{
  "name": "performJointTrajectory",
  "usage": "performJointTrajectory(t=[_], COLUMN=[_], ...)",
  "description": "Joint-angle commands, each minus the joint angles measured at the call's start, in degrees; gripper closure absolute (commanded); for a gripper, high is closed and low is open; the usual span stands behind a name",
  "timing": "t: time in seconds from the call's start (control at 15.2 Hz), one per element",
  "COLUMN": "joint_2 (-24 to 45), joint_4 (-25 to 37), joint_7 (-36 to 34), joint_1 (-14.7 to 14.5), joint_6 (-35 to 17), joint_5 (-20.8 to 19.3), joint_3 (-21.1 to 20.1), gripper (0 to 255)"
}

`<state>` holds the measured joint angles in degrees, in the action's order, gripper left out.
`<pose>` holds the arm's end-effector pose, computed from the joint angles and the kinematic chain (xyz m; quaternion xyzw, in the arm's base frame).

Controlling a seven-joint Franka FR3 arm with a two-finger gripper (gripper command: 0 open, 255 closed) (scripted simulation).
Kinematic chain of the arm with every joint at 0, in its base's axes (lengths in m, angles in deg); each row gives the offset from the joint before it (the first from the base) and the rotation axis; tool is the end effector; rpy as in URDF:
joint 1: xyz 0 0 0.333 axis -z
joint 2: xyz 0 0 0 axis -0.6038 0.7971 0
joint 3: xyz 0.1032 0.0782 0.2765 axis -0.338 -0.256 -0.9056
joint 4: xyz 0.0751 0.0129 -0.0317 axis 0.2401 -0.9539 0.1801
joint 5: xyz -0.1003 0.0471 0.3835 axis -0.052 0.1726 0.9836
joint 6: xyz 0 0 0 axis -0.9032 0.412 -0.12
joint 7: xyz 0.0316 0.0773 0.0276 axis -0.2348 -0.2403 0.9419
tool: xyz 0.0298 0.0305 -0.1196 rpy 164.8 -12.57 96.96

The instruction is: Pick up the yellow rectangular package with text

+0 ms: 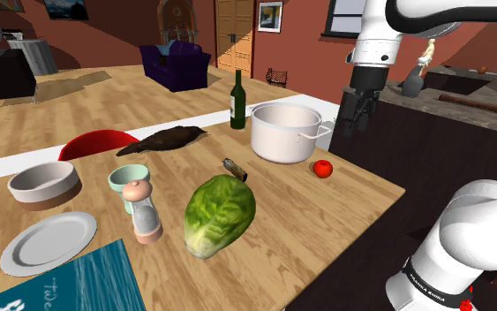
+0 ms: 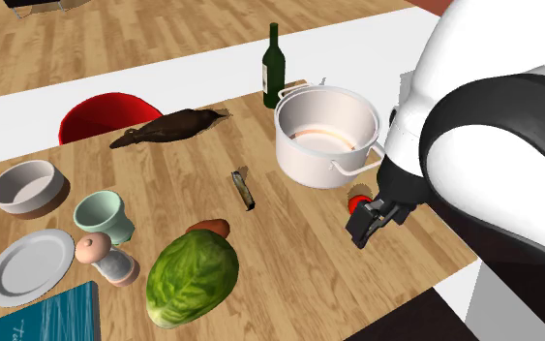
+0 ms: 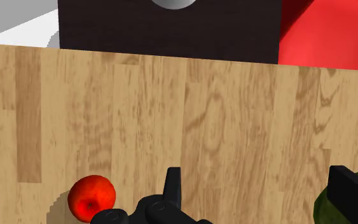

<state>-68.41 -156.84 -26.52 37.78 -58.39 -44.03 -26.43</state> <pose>0.3166 0.0211 0.5596 -0.9972 -0.0238 0.0469 0.0523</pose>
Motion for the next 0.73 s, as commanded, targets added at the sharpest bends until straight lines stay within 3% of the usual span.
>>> performJointTrajectory(t=[0.0, 0.66], joint_2=[0.00, 19.13], joint_4=[0.00, 3.89], joint_7=[0.00, -2.48], joint_1=[0.00, -0.51], joint_6=[0.00, -15.36], joint_5=[0.00, 1.68], joint_3=[0.00, -3.43], gripper=[0, 0])
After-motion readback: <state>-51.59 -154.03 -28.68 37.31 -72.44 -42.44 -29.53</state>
